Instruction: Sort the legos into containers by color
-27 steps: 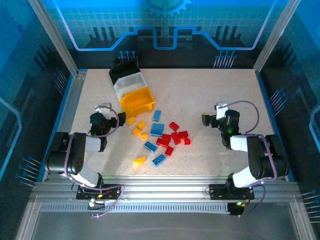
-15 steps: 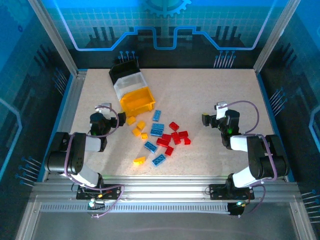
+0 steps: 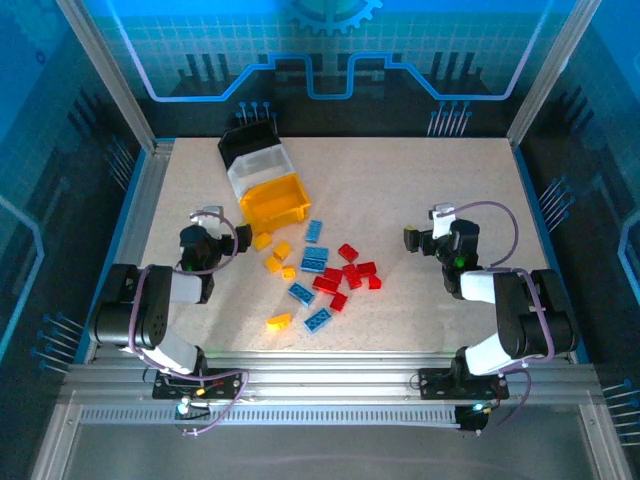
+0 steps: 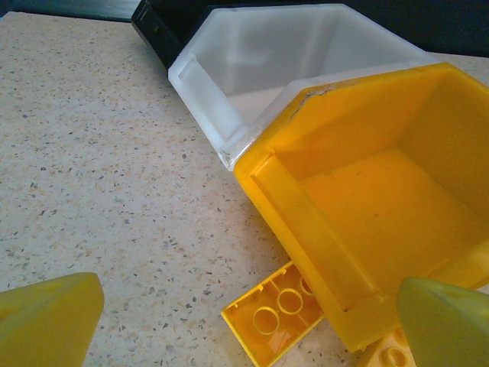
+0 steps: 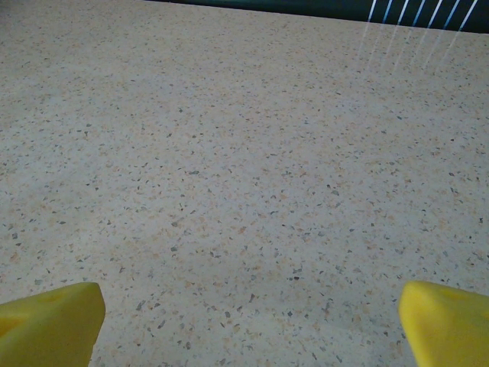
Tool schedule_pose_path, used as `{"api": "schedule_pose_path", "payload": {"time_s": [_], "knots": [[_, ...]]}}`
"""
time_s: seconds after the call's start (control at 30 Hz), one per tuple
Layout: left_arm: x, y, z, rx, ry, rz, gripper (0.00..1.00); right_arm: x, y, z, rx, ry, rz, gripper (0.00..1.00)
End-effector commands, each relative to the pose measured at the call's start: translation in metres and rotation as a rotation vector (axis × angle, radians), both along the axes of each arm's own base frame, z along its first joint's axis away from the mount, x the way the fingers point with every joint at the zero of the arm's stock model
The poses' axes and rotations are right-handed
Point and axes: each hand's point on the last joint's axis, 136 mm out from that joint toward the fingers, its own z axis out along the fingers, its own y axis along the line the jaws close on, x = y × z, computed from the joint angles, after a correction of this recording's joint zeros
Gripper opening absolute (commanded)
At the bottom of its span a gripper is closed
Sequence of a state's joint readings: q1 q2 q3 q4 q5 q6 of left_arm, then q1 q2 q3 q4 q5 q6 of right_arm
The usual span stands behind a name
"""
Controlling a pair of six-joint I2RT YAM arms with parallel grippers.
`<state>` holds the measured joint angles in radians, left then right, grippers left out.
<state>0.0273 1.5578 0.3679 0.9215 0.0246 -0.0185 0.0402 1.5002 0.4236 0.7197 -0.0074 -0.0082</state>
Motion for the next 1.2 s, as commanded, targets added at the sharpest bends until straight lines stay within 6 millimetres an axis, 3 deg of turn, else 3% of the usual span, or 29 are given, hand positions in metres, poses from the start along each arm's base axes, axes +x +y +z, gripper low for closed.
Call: {"api": "schedule_pose_path", "payload": {"time_s": [0.0, 0.27, 0.47, 0.67, 0.77, 0.87, 1.0, 1.17], "knots": [[0.004, -0.003, 0.008, 0.011, -0.025, -0.028, 0.99, 0.006, 0.001, 0.01, -0.004, -0.039, -0.001, 1.0], [0.004, 0.013, 0.014, 0.01, -0.019, 0.067, 0.99, 0.009, -0.008, 0.014, -0.01, -0.023, -0.052, 1.0], [-0.008, 0.02, 0.042, 0.002, -0.052, 0.113, 0.99, 0.014, -0.022, 0.039, 0.019, 0.11, -0.153, 1.0], [-0.029, 0.053, 0.072, -0.092, 0.028, 0.355, 0.99, 0.001, -0.051, 0.071, 0.351, 0.216, -0.388, 1.0], [-0.038, 0.056, 0.078, -0.133, 0.171, 0.411, 0.99, -0.007, -0.061, 0.078, 0.481, 0.36, -0.461, 1.0], [-0.043, 0.051, 0.085, -0.17, 0.274, 0.421, 0.99, -0.01, -0.049, 0.082, 0.576, 0.493, -0.412, 1.0], [-0.056, 0.047, 0.093, -0.251, 0.345, 0.457, 0.99, -0.019, -0.023, 0.095, 0.565, 0.575, -0.34, 1.0], [-0.073, 0.009, 0.095, -0.387, 0.426, 0.299, 0.99, -0.04, 0.019, 0.096, 0.517, 0.703, -0.237, 1.0]]}}
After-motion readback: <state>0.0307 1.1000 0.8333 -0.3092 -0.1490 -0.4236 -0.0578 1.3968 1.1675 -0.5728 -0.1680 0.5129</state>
